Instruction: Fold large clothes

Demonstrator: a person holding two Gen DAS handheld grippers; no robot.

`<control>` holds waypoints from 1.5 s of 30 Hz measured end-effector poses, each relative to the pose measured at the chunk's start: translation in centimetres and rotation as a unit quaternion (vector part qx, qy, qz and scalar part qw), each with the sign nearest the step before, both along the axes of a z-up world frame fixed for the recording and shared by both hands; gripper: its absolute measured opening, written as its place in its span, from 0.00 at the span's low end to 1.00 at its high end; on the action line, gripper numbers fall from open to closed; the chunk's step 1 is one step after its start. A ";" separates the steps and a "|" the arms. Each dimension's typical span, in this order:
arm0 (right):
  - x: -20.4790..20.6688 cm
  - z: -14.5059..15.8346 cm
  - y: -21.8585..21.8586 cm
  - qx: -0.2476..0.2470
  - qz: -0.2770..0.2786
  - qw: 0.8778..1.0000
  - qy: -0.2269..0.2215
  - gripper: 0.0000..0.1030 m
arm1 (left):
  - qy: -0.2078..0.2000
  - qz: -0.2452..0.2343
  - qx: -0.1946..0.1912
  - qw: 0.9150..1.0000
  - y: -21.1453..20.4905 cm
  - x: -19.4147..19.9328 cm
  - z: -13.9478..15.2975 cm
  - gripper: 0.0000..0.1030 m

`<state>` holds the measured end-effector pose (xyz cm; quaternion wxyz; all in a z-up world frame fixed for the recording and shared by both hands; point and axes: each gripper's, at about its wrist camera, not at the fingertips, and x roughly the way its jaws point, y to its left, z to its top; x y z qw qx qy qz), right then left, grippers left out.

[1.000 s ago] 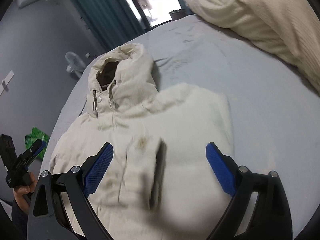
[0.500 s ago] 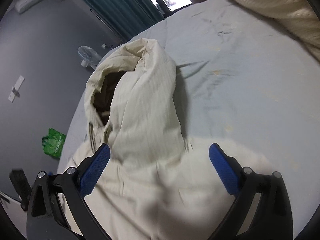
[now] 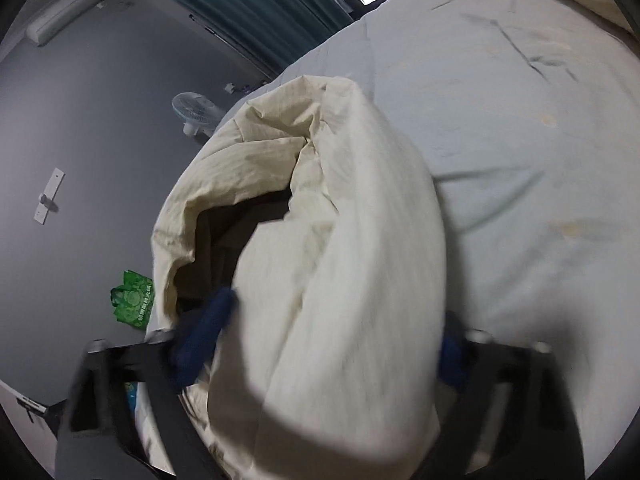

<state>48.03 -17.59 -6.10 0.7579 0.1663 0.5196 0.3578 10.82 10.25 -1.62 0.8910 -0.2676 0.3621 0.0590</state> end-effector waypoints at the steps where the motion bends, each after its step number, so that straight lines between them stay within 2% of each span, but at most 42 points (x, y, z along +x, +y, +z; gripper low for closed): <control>1: 0.1 -0.1 0.2 -0.016 0.000 1.000 0.002 0.33 | 0.001 0.000 0.000 1.000 -0.1 0.1 0.0 0.70; 3: -0.4 0.7 0.4 -0.028 0.006 0.999 -0.015 0.20 | 0.000 -0.002 -0.001 1.000 -0.2 0.2 0.0 0.70; 5: -2.0 2.3 0.4 -0.035 0.016 0.998 -0.049 0.16 | -0.005 -0.003 -0.002 1.000 -0.3 0.3 0.3 0.70; 9: -7.4 6.6 0.0 -0.049 0.028 0.990 -0.126 0.14 | -0.016 -0.006 -0.002 1.000 -0.9 0.1 1.1 0.70; 13: -13.4 9.3 0.0 -0.068 0.041 0.979 -0.187 0.14 | -0.032 -0.011 -0.007 0.999 -1.1 -0.4 2.1 0.70; 19: -21.8 10.9 -1.0 -0.084 0.048 0.963 -0.251 0.14 | -0.061 -0.023 -0.005 0.998 -1.6 -1.2 4.1 0.70; 25: -29.0 10.6 -1.7 -0.109 0.054 0.945 -0.304 0.14 | -0.104 -0.046 0.009 0.994 -2.5 -2.2 6.6 0.70; 32: -34.4 8.5 -2.7 -0.129 0.063 0.933 -0.331 0.16 | -0.155 -0.108 0.028 0.982 -5.5 -2.9 9.4 0.70; 35: -35.9 7.7 -3.1 -0.141 0.067 0.926 -0.344 0.16 | -0.167 -0.136 0.058 0.975 -7.7 -2.8 10.0 0.71; 39: -36.8 7.1 -3.5 -0.154 0.066 0.916 -0.365 0.17 | -0.176 -0.160 0.116 0.964 -11.0 -2.3 10.7 0.71; 41: -37.2 6.7 -3.9 -0.160 0.065 0.912 -0.373 0.17 | -0.186 -0.152 0.144 0.960 -12.0 -2.2 11.2 0.71; 44: -38.2 6.7 -3.5 -0.177 0.066 0.901 -0.391 0.18 | -0.201 -0.140 0.155 0.957 -12.2 -2.2 11.8 0.70; 45: -38.3 6.7 -3.5 -0.182 0.066 0.897 -0.396 0.19 | -0.209 -0.139 0.156 0.955 -12.2 -2.3 12.1 0.64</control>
